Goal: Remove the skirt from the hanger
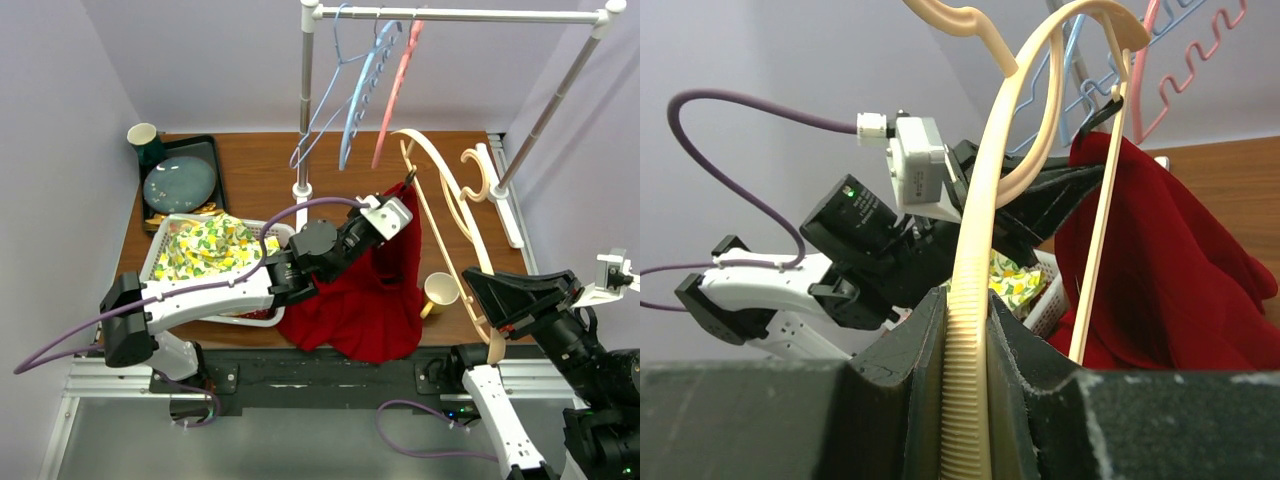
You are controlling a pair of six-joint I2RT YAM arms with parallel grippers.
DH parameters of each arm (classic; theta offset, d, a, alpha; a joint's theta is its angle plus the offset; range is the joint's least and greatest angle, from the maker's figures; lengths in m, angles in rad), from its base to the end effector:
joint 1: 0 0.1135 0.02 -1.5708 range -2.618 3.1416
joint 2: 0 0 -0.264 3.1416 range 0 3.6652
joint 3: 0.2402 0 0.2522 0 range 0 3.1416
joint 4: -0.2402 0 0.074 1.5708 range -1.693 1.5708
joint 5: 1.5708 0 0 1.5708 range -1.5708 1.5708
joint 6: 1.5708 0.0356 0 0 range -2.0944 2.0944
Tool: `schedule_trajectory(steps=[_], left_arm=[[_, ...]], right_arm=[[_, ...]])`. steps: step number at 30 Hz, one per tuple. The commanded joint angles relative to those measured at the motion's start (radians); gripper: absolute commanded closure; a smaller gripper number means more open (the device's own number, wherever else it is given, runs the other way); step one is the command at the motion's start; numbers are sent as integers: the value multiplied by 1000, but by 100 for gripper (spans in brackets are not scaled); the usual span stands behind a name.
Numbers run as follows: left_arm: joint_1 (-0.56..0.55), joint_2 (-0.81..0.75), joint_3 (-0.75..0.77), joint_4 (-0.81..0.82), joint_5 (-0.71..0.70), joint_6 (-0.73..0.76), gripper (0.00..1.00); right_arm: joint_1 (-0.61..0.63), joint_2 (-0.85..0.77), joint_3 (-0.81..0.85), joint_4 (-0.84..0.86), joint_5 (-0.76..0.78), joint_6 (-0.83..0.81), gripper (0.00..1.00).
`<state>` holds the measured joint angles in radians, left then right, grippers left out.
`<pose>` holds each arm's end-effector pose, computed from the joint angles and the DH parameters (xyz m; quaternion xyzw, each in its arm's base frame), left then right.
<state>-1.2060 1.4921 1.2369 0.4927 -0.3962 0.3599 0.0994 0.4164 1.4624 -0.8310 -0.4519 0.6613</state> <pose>0.1396 -0.3270 0.3980 0.3180 0.5388 -0.2054 0.7526 -0.0484 0.0108 0.4850 0.0018 0.6356 0.4123 0.6527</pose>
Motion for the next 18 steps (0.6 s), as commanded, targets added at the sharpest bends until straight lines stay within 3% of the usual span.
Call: schedule_trajectory(steps=[1, 18], left_arm=[[3, -3, 84, 130, 25, -12, 100], [16, 88, 256, 80, -47, 27, 100]], right_arm=[[3, 5, 3, 56, 24, -29, 100], [5, 42, 41, 35, -44, -38, 100]])
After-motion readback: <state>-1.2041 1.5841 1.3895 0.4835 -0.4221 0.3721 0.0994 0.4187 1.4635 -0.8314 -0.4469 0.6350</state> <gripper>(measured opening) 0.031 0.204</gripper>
